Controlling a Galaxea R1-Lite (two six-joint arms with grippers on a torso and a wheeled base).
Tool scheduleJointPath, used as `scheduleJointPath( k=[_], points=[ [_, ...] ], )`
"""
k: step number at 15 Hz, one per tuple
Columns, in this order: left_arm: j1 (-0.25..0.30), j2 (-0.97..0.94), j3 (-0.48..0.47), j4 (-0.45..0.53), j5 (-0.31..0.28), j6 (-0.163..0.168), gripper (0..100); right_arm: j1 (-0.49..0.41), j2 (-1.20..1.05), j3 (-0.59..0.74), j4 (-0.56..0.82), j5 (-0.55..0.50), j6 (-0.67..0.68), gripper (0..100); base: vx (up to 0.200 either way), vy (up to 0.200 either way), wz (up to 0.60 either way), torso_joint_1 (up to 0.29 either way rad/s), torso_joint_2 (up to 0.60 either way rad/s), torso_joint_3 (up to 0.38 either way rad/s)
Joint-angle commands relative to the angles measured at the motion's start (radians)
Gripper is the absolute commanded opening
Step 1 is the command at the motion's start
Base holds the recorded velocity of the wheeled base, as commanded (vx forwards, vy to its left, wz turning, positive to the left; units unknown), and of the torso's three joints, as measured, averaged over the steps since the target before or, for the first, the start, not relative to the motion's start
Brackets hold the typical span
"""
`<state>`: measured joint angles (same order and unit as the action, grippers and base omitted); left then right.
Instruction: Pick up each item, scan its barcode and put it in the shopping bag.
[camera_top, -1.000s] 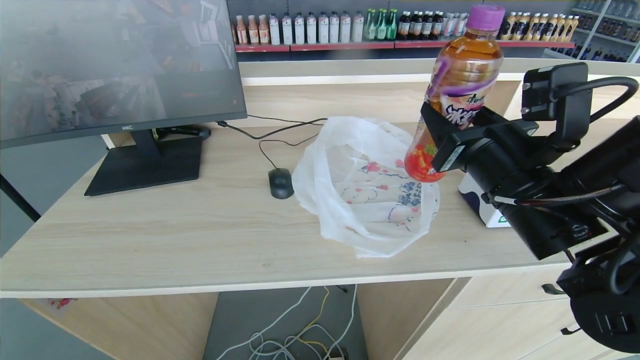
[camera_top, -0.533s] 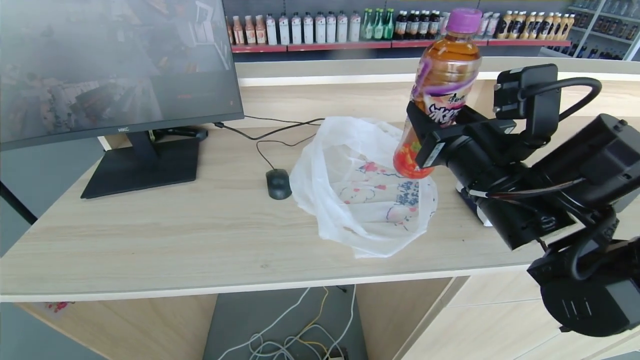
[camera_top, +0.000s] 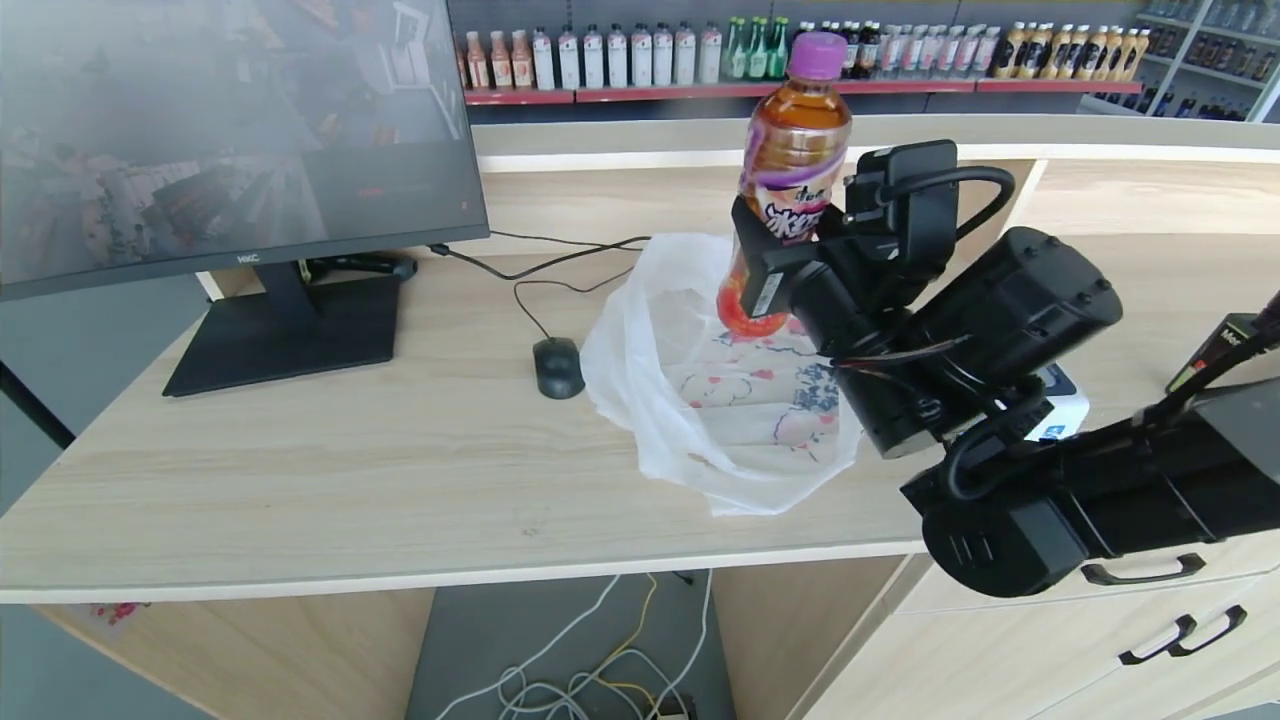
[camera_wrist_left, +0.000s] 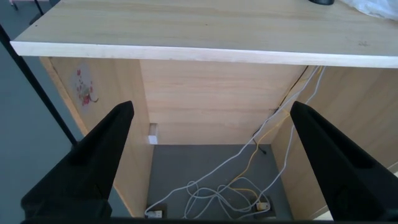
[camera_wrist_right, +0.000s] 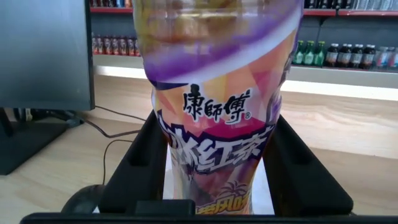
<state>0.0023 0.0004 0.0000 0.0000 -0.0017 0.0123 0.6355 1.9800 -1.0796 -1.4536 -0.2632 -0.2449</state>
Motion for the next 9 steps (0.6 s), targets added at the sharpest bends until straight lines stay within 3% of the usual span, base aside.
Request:
scheduleJointPath(
  k=[1, 5, 9],
  points=[
    [0.001, 0.000, 0.000, 0.000, 0.000, 0.000, 100, 0.018, 0.097, -0.065, -0.002, -0.001, 0.001, 0, 0.000, 0.000, 0.00, 0.000, 0.00, 0.000],
    [0.001, 0.000, 0.000, 0.000, 0.000, 0.000, 100, 0.021, 0.180, -0.169, 0.001, -0.001, 0.006, 0, 0.000, 0.000, 0.00, 0.000, 0.00, 0.000],
    [0.001, 0.000, 0.000, 0.000, 0.000, 0.000, 100, 0.019, 0.209, -0.184, -0.001, -0.007, 0.010, 0, 0.000, 0.000, 0.00, 0.000, 0.00, 0.000]
  ],
)
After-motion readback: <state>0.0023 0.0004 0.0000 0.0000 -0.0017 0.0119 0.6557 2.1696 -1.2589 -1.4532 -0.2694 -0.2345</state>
